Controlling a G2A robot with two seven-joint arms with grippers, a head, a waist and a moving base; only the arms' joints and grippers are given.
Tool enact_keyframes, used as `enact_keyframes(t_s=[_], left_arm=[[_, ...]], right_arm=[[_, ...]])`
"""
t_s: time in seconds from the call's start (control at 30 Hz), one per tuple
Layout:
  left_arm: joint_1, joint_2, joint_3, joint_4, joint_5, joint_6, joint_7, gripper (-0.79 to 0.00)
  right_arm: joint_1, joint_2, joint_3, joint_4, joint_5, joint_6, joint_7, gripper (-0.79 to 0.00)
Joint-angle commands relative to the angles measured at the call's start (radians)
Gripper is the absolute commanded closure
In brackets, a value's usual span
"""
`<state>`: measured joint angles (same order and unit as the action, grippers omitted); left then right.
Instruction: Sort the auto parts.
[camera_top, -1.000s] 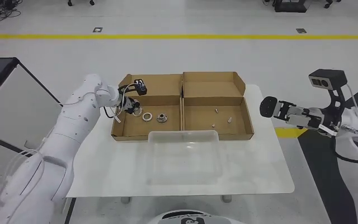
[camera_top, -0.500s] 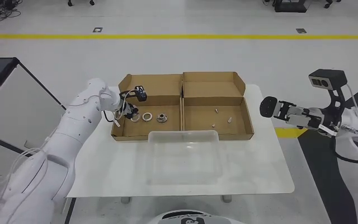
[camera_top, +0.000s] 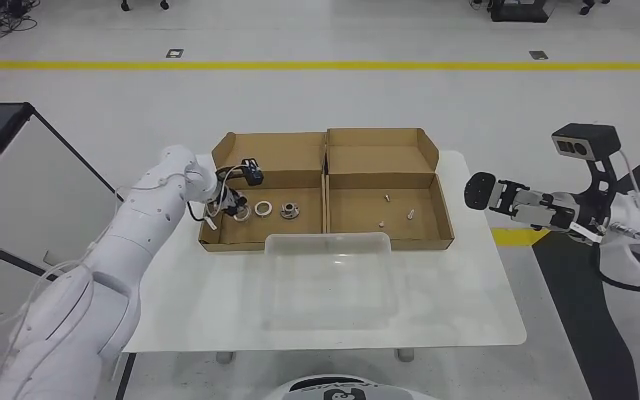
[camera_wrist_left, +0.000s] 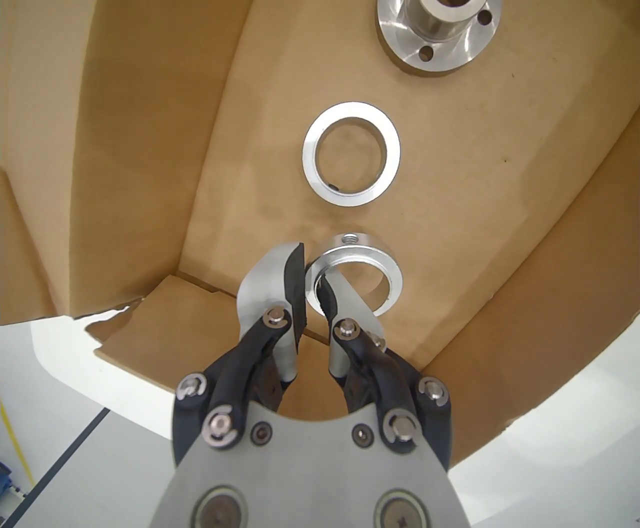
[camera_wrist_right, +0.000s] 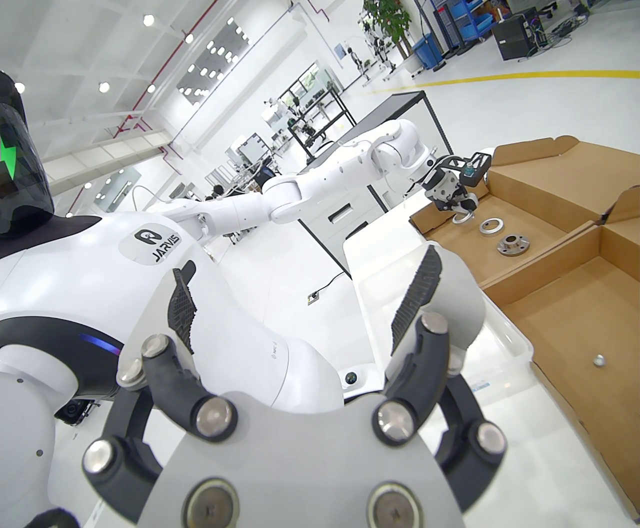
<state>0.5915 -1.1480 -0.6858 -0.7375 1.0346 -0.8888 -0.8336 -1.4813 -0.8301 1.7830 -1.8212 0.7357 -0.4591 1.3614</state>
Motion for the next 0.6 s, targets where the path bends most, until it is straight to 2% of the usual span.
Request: enact_keyframes(t_s=[0.0, 0.17, 0.23, 0.27, 0.3, 0.33, 0.37, 0.43, 0.57], left_arm=[[-0.003, -0.004, 0.005, 0.013, 0.001, 0.000, 0.009, 0.000], [-0.010, -0.015, 0.021, 0.042, 0.010, 0.002, 0.034, 0.000], [-0.013, -0.019, 0.025, 0.052, 0.011, 0.001, 0.042, -0.142], [-0.014, -0.021, 0.027, 0.057, 0.014, 0.002, 0.046, -0.259], [-0.016, -0.022, 0.029, 0.062, 0.016, 0.003, 0.052, -0.332], [-0.017, -0.024, 0.031, 0.067, 0.019, 0.004, 0.057, -0.360], [-0.019, -0.025, 0.033, 0.073, 0.023, 0.005, 0.061, -0.462], [-0.022, -0.027, 0.035, 0.084, 0.025, 0.005, 0.069, -0.785], [-0.031, -0.030, 0.035, 0.099, 0.033, 0.012, 0.086, -0.785]], right_arm=[[0.000, 0.000, 0.000, 0.000, 0.000, 0.000, 0.000, -0.785], [0.000, 0.000, 0.000, 0.000, 0.000, 0.000, 0.000, -0.785], [0.000, 0.000, 0.000, 0.000, 0.000, 0.000, 0.000, -0.785], [0.000, 0.000, 0.000, 0.000, 0.000, 0.000, 0.000, -0.785], [0.000, 0.000, 0.000, 0.000, 0.000, 0.000, 0.000, -0.785], [0.000, 0.000, 0.000, 0.000, 0.000, 0.000, 0.000, -0.785], [0.000, 0.000, 0.000, 0.000, 0.000, 0.000, 0.000, -0.785], [0.000, 0.000, 0.000, 0.000, 0.000, 0.000, 0.000, -0.785], [0.000, 0.000, 0.000, 0.000, 0.000, 0.000, 0.000, -0.785]])
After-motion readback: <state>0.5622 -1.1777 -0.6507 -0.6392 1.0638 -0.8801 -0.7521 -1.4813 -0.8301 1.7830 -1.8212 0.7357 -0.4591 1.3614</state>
